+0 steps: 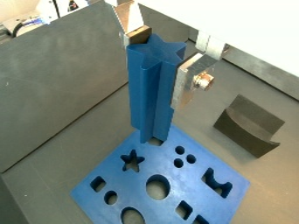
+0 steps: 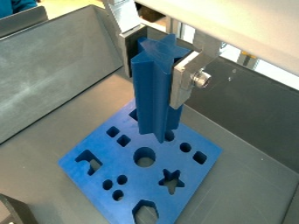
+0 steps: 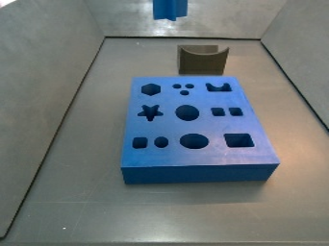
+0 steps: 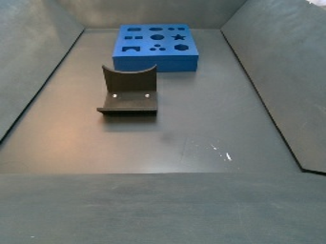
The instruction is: Insert the star object.
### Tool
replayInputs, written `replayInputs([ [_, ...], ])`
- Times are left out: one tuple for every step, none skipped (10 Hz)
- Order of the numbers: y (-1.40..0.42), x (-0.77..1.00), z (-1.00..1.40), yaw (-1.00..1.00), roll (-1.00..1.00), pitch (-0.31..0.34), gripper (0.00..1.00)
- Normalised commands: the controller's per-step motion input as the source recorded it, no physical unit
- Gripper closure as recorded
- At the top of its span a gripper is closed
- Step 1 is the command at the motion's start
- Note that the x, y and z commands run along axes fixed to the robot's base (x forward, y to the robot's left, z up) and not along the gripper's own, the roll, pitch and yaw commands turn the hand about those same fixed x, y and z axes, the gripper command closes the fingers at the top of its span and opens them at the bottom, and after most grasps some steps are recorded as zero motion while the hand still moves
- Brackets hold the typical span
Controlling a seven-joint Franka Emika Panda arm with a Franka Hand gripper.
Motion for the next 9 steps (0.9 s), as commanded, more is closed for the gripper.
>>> replayInputs([
  [-0.12,0.19,-0.46,-0.03,-0.02,-0.019,1.00],
  [-0.24,0.31,-0.93,-0.05,0.00,-0.021,1.00],
  [-0.34,0.39,-1.00,-0.03,0.07,0.000,1.00],
  [-0.37,0.41,-0.90,0.00,0.20,0.003,1.00],
  [-0.37,0.38,-0.65,0.00,0.32,0.073,1.00],
  [-0.38,0.31,-0.45,0.00,0.41,0.137,1.00],
  [-0.37,0.28,-0.42,0.00,0.41,0.147,1.00],
  [-0.39,0.27,-0.47,0.00,0.39,0.140,1.00],
  [0.11,-0.06,-0.63,0.00,0.18,0.067,1.00],
])
